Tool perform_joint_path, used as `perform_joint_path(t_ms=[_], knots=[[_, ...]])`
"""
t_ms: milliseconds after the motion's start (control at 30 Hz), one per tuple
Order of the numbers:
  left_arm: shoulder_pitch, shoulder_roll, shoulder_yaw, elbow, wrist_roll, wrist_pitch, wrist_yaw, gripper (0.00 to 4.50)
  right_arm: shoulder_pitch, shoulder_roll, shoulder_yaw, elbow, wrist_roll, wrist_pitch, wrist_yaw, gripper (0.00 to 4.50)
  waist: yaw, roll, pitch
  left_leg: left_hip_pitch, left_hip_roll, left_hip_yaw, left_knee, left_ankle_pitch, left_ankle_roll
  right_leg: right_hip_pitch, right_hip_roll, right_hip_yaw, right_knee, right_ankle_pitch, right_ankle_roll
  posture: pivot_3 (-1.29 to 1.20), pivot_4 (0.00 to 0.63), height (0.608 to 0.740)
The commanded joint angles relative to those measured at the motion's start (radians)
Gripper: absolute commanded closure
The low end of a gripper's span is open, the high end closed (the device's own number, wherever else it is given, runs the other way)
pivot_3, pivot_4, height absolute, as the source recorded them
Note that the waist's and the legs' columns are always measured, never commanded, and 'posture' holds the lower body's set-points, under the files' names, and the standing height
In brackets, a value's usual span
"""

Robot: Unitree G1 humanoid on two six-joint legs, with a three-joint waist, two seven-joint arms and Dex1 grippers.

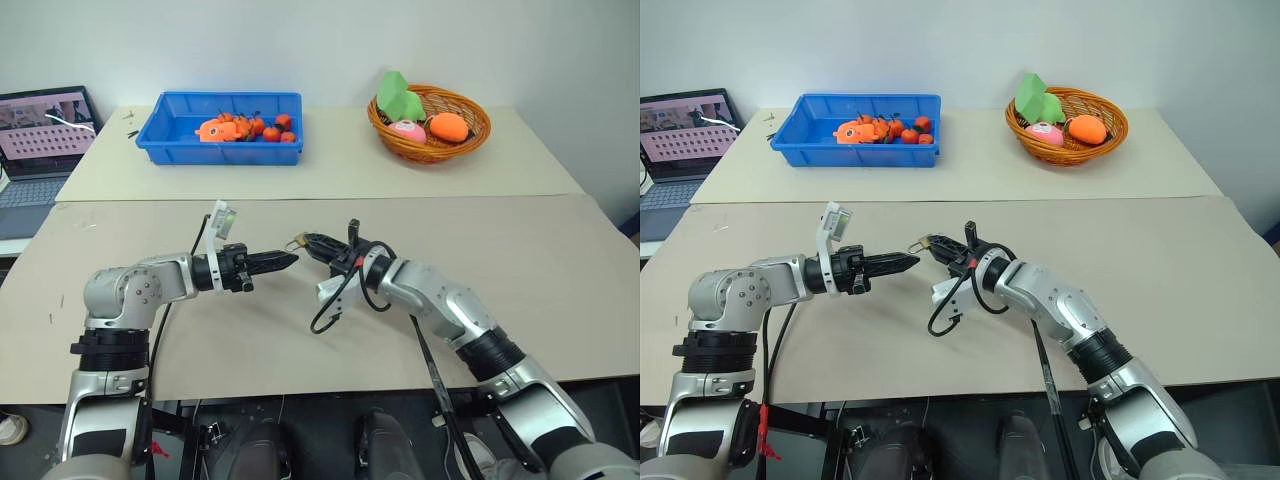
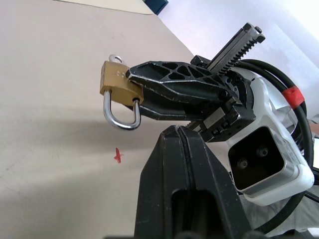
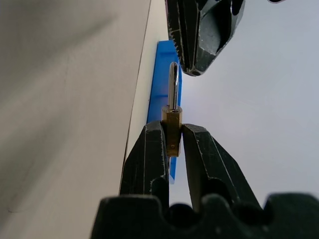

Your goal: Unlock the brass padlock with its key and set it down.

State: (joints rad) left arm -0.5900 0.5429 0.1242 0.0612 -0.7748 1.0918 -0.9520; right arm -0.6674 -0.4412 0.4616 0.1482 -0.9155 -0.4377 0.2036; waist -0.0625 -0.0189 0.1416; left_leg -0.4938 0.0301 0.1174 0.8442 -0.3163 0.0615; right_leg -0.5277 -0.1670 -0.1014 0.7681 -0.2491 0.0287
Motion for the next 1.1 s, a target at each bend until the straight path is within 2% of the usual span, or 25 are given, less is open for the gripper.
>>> perform_joint_path(t_ms=[33, 267, 1100], knots=[[-0.031, 0.009, 0.011, 0.012, -0.006, -0.02, -0.007, 4.47, -0.034, 0.005, -0.034, -0.034, 0.039, 0.012, -0.003, 4.41, 0.0, 0.0, 0.0, 0.0, 0.0, 0.0, 0.0, 0.0, 0.0, 0.0, 0.0, 0.0, 0.0, 0.0, 0.0, 0.0, 0.15, 0.664], [-0.055, 0.001, 0.007, 0.066, 0.037, -0.07, 0.015, 4.47, -0.006, 0.004, -0.039, -0.115, 0.067, 0.038, 0.038, 4.41, 0.001, 0.0, 0.0, 0.0, 0.0, 0.0, 0.0, 0.0, 0.0, 0.0, 0.0, 0.0, 0.0, 0.0, 0.0, 0.0, 0.15, 0.664], [-0.083, -0.027, 0.027, 0.027, -0.007, -0.037, 0.06, 4.47, 0.009, -0.008, -0.006, -0.05, 0.03, 0.01, -0.013, 4.41, 0.005, 0.0, 0.0, 0.0, 0.0, 0.0, 0.0, 0.0, 0.0, 0.0, 0.0, 0.0, 0.0, 0.0, 0.0, 0.0, 0.15, 0.664]])
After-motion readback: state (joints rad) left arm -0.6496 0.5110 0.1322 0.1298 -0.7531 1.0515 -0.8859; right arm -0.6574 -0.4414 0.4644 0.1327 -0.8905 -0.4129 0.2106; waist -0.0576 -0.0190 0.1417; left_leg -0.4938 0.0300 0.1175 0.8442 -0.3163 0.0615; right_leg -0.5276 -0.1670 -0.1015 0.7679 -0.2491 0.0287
